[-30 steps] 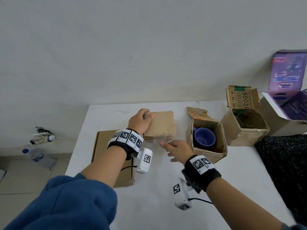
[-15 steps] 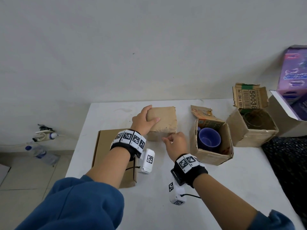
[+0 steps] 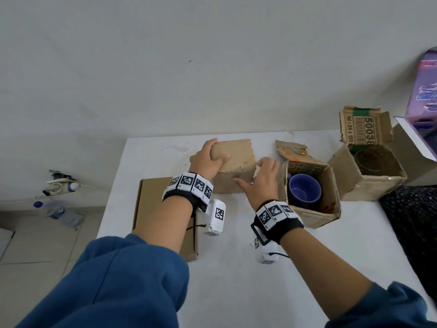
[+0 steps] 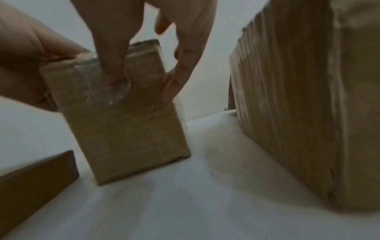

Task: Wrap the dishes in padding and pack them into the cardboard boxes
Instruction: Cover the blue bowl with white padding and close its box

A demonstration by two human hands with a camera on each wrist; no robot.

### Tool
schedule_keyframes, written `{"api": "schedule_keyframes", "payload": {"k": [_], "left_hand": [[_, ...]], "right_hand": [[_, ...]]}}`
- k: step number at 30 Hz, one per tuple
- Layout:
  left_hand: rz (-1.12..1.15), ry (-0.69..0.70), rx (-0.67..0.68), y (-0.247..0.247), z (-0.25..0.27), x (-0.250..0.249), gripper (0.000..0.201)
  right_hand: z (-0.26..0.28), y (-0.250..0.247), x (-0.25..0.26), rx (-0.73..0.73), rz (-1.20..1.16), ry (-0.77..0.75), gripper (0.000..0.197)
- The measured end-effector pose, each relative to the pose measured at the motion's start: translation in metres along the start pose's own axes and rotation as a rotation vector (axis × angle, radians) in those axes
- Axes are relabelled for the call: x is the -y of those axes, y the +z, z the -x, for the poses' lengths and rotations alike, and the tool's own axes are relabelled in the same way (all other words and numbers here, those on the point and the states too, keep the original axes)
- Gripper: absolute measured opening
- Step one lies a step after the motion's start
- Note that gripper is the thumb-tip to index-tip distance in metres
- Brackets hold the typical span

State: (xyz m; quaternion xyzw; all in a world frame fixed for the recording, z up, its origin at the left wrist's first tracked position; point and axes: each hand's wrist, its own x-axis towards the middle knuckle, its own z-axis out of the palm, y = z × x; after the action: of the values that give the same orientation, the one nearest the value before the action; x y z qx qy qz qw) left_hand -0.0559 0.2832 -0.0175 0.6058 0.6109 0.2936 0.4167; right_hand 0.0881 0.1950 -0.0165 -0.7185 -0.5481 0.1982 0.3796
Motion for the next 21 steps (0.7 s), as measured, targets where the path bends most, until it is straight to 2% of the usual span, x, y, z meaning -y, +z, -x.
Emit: {"api": "schedule_keyframes", "payload": {"k": [2, 4, 14, 17, 19, 21], "left_hand": [[0.005, -0.001, 0.0, 0.0, -0.002, 0.002, 0.062], [-0.003, 0.01, 0.003, 0.0, -0.003, 0.004, 0.063], [-0.079, 0.036, 0.062, -0.008, 0.0, 0.003, 0.065], [-0.146, 0.036, 0.116, -0.013, 0.009, 0.001, 0.081], [-0.186, 0.051, 0.13, -0.016, 0.02, 0.0, 0.086], [-0.184, 0.088, 0.075, -0.015, 0.036, -0.003, 0.081]], "right_hand": [[-0.01, -0.006, 0.005, 0.137, 0.019, -0.022, 0.09], [-0.019, -0.009, 0.008, 0.215, 0.088, -0.033, 0.099], [-0.025, -0.005, 0.006, 0.255, 0.248, -0.098, 0.072], [-0.014, -0.007, 0.002, 0.265, 0.244, -0.105, 0.058], [-0.003, -0.013, 0.0, 0.31, 0.204, -0.116, 0.069], [0.006, -0.025, 0.001, 0.402, 0.167, -0.09, 0.097]]}}
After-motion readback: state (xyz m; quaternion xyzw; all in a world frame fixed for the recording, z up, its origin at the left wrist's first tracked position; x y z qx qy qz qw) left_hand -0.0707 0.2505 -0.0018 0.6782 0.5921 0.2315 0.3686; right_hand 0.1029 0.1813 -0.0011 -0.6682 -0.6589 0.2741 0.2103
